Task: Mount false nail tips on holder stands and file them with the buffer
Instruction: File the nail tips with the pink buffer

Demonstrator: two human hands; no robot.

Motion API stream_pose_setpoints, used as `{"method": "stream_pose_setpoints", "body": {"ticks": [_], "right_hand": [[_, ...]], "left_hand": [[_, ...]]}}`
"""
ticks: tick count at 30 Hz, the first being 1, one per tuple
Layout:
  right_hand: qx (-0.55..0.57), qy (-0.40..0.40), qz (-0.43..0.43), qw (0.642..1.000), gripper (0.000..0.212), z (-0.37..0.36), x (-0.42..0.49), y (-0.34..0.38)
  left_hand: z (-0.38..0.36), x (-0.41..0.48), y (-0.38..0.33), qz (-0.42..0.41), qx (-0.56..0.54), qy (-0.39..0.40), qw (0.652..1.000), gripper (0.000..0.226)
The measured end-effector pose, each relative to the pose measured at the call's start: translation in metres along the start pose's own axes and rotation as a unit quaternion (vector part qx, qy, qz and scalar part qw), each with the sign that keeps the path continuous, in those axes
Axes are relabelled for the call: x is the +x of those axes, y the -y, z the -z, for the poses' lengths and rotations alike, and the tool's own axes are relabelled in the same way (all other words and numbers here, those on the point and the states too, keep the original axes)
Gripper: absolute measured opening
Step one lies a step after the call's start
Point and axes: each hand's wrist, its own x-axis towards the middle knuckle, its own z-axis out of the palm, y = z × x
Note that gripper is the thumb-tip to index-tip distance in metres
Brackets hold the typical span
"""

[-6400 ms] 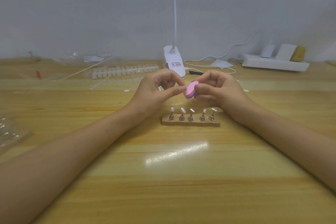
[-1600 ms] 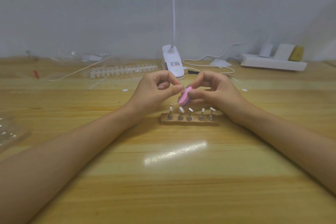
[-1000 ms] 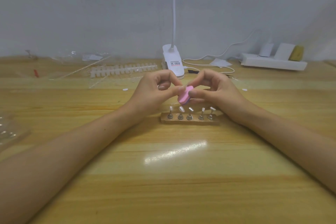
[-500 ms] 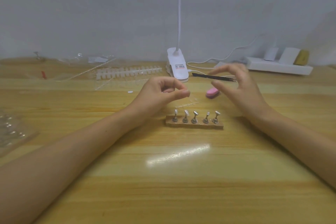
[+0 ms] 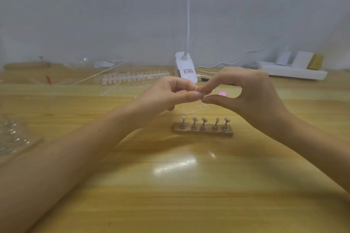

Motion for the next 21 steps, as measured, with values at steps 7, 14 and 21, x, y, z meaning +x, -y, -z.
{"method": "stream_pose_setpoints", "body": {"ticks": [7, 14, 21], "right_hand": [[0.119, 0.053, -0.101, 0.986, 0.011, 0.005, -0.008, -0.015], [0.119, 0.095, -0.110, 0.982, 0.015, -0.004, -0.015, -0.018], [0.135, 0.083, -0.137, 0.978, 0.012, -0.011, -0.020, -0.017]], "left_hand": [[-0.013, -0.005, 0.005, -0.041, 0.136, 0.021, 0.990, 0.050], [-0.033, -0.009, 0.017, -0.042, 0.087, -0.009, 0.995, 0.043], [-0.036, -0.010, 0.021, -0.038, 0.051, -0.065, 0.996, 0.038]]}}
